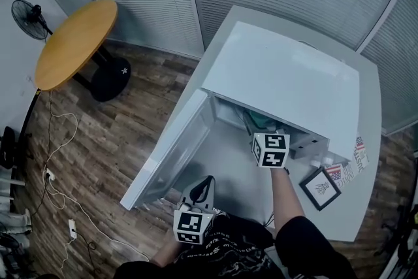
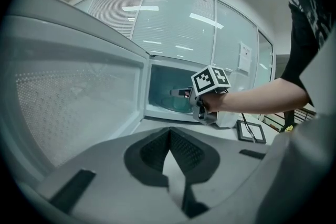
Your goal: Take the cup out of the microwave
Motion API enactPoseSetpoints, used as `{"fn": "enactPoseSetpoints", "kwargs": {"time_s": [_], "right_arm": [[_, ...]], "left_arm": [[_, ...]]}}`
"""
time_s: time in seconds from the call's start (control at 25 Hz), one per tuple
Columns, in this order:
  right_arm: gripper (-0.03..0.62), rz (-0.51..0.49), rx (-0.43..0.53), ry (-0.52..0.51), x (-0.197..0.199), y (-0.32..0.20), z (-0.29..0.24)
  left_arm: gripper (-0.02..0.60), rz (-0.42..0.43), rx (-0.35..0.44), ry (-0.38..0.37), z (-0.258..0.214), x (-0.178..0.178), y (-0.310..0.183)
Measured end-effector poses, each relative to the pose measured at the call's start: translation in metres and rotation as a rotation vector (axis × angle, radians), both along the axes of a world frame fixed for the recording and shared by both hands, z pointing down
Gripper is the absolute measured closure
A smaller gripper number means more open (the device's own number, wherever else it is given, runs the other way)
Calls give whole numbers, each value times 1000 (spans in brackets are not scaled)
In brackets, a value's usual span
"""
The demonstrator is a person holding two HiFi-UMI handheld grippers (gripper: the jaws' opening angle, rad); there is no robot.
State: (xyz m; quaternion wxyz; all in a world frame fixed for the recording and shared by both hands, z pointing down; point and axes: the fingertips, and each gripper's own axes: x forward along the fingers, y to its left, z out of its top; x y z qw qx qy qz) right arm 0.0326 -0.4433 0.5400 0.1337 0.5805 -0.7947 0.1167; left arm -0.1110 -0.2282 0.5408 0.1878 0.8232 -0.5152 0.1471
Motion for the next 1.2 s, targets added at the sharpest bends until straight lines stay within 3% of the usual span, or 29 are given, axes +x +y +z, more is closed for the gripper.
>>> {"fn": "enactPoseSetpoints", "kwargs": {"time_s": [0.24, 0.28, 0.8, 1.2], "right_arm": [[183, -32, -9, 39, -1, -3, 2], [207, -30, -12, 38, -1, -3, 3], [215, -23, 22, 18, 1, 2, -9], [215, -92, 16, 71, -9, 24, -18]], "left_arm": [[575, -1, -9, -3, 1, -3, 1], [575, -2, -10, -4, 2, -4, 1], [575, 10, -12, 12, 2, -2, 2], [575, 54, 29, 37, -9, 10, 2]]}}
